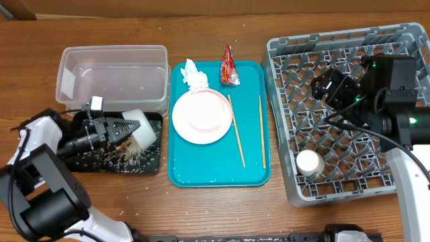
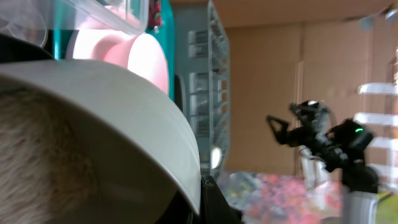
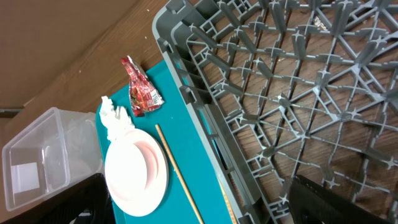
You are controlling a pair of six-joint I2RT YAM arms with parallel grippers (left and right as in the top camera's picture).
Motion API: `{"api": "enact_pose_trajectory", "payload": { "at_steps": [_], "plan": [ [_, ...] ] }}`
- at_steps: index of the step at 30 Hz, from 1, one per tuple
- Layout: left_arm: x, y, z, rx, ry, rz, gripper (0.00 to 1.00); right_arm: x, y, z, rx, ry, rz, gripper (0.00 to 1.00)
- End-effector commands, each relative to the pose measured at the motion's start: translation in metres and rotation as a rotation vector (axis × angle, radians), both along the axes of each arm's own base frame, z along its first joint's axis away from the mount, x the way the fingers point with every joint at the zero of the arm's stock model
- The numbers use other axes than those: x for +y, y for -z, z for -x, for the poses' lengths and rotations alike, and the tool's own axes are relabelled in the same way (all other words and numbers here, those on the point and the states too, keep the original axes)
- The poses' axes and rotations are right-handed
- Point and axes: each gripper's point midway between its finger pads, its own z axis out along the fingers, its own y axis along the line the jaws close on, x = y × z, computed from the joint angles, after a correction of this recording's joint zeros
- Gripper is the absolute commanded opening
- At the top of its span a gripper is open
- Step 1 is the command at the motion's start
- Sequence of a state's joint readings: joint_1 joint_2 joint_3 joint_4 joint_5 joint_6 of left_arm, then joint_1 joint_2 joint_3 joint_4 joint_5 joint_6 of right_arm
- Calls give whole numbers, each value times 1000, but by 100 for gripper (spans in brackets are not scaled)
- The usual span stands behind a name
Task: Sort waste into correct bins and load items into the dishwasher
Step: 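Carry the bowl over the black tray and tip the rice out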
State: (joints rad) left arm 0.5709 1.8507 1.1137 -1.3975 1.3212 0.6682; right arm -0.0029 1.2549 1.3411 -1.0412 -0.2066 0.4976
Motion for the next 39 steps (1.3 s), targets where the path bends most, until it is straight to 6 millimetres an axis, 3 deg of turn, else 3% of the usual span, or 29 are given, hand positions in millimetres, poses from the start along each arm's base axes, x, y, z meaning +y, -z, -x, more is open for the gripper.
{"api": "enact_pose_trajectory", "payload": {
  "at_steps": [1,8,28,33,39],
  "plan": [
    [19,-20,-3,-170,-96,28,4,3,-6,-2,-17,-5,-6,95],
    [46,-19,8,-189,-169,-7,4,3,-6,-1,-17,-5,-6,95],
    [39,-30,13,-198,-176,24,4,3,-6,-2,-17,-5,-6,95],
    [19,-60,6,-307,-154,12,4,3,-6,-2,-17,-5,-6,95],
    [-33,-107,4,-411,16,-5,4,3,-7,-2,-21,-5,-6,95]
  ]
}}
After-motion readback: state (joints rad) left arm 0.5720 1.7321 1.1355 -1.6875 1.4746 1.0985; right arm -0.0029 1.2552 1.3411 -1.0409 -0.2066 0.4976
